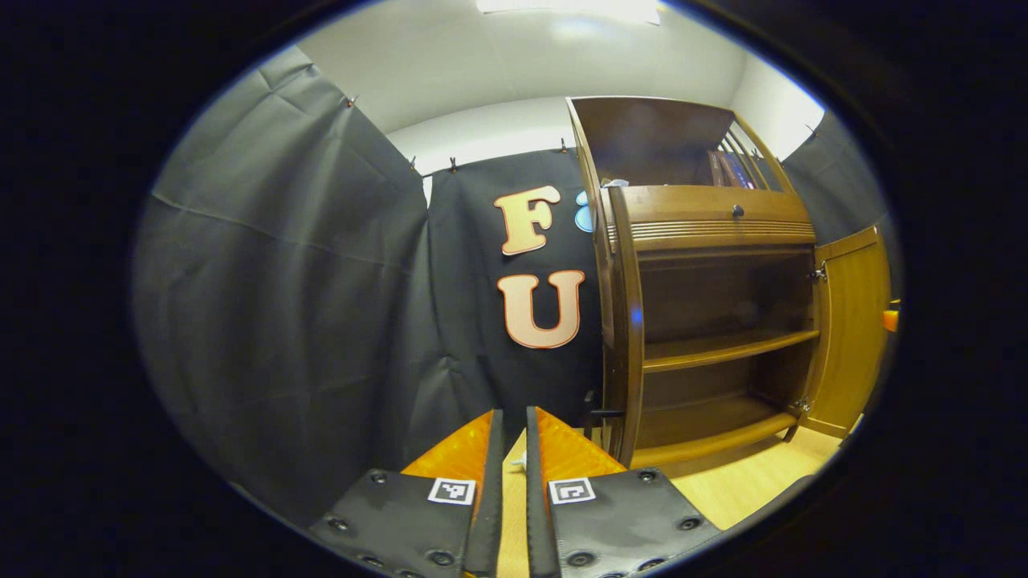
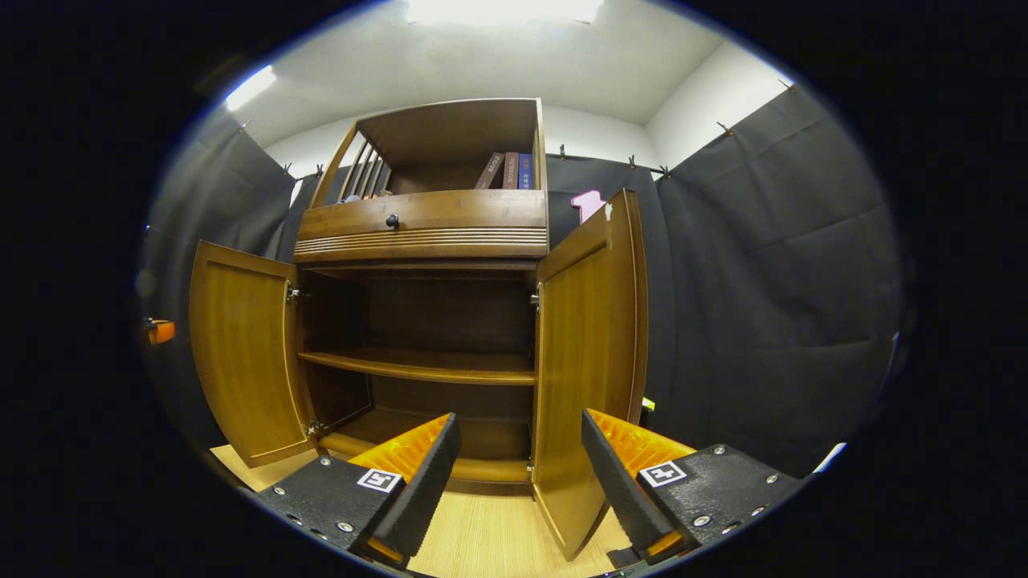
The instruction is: Open the right door of the double-door shoe cabinet with the right hand, and open the left door with the left hand.
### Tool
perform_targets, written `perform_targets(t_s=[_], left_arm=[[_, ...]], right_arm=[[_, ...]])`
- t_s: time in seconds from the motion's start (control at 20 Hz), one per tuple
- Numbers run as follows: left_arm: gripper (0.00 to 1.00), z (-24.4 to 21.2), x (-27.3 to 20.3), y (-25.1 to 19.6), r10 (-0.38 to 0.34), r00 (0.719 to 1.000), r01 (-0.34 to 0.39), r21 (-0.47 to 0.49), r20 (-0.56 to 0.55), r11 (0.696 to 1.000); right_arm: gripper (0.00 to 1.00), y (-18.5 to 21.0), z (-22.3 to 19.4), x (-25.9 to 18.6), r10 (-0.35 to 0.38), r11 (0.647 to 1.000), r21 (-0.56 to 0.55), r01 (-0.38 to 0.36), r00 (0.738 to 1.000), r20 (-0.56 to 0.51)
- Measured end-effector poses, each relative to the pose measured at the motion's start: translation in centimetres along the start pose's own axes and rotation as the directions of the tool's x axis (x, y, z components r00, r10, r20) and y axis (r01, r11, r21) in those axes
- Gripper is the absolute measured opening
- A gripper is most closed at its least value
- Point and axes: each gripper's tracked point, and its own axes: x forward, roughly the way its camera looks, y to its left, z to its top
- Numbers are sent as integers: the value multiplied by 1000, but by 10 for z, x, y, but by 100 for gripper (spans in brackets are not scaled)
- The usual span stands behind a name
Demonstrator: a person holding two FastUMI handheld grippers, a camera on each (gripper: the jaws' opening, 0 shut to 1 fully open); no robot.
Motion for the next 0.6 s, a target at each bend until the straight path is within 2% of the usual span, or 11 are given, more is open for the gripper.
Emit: perform_targets(t_s=[0.1,0.15,0.25,0.4,0.5,0.55,0.6], left_arm=[[20,0,0,-11,-25,1000,25,-26,-3,999],[30,0,0,-18,-50,999,50,-37,-5,998],[34,-2,-1,-27,-87,996,86,-50,-19,995],[50,0,-3,-34,-98,995,97,-63,-24,993],[60,3,-1,-34,-93,996,92,-55,-8,994],[60,5,1,-35,-92,996,91,-52,1,994],[60,7,2,-34,-88,996,88,-50,10,995]], right_arm=[[92,0,4,-1,1,1000,-2,-1,1000,5],[92,1,6,-1,4,1000,-2,-4,1000,6],[92,-2,13,-4,10,1000,-6,-9,1000,9],[95,-7,19,-4,11,1000,-9,-11,1000,12],[92,-10,23,-4,11,1000,-5,-11,1000,19],[92,-13,24,-3,10,1000,-3,-10,1000,21],[98,-15,25,-3,10,1000,-1,-10,1000,22]])
